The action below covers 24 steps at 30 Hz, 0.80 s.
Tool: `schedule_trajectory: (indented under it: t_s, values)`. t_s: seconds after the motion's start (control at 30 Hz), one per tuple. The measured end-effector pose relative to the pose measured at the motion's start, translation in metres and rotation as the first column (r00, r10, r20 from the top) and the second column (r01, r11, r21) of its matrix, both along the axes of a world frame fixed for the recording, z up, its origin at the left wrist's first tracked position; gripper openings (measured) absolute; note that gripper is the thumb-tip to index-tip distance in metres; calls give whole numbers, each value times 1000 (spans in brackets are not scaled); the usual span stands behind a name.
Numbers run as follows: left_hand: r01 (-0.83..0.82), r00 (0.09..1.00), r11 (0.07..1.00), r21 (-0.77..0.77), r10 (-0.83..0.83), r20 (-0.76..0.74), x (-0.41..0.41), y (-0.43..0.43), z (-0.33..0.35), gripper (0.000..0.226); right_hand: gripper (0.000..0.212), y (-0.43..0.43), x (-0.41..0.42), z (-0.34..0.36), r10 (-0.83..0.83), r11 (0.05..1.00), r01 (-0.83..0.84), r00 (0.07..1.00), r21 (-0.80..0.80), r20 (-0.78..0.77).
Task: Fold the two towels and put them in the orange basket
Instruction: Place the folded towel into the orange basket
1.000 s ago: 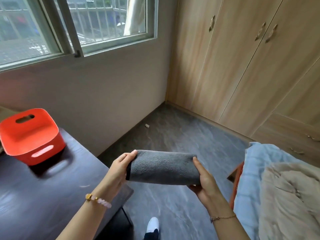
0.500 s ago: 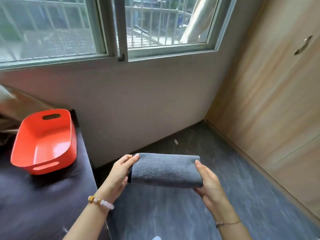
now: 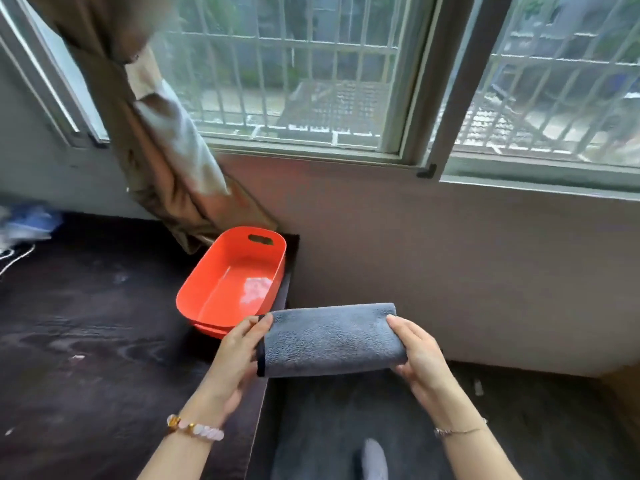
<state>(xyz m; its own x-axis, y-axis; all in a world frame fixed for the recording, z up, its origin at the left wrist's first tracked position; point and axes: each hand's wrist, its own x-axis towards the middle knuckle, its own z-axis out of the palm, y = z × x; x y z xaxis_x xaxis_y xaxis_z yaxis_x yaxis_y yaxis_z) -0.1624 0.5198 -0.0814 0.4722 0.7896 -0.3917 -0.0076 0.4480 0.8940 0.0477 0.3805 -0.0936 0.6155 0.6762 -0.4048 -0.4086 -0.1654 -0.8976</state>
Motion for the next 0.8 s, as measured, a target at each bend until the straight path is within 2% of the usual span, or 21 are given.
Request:
schedule_trajectory:
  t_s: [0.17, 0.33, 0.57, 0.7, 0.8]
  values:
    - [-255, 967, 967, -4, 255, -8, -4, 14, 1, 14, 23, 81, 35, -1, 309, 951, -308, 950, -23, 33]
    - [-420, 907, 907, -17, 419, -35, 18, 24, 10, 22, 21, 151, 75, 15, 535, 844, -533, 835, -54, 130]
    - [-641, 762, 765, 52, 644, -74, 32, 51, 25, 24, 13, 240, 83, 23, 723, 690, -716, 673, -105, 157]
    - [-725, 668, 682, 96, 730, -142, 25, 63, 22, 21, 15, 285, 67, 24, 824, 561, -819, 538, -122, 179]
    - [-759, 606, 639, 127, 763, -225, 17, 78, 16, 18, 12, 323, 50, 19, 864, 484, -855, 430, -189, 262]
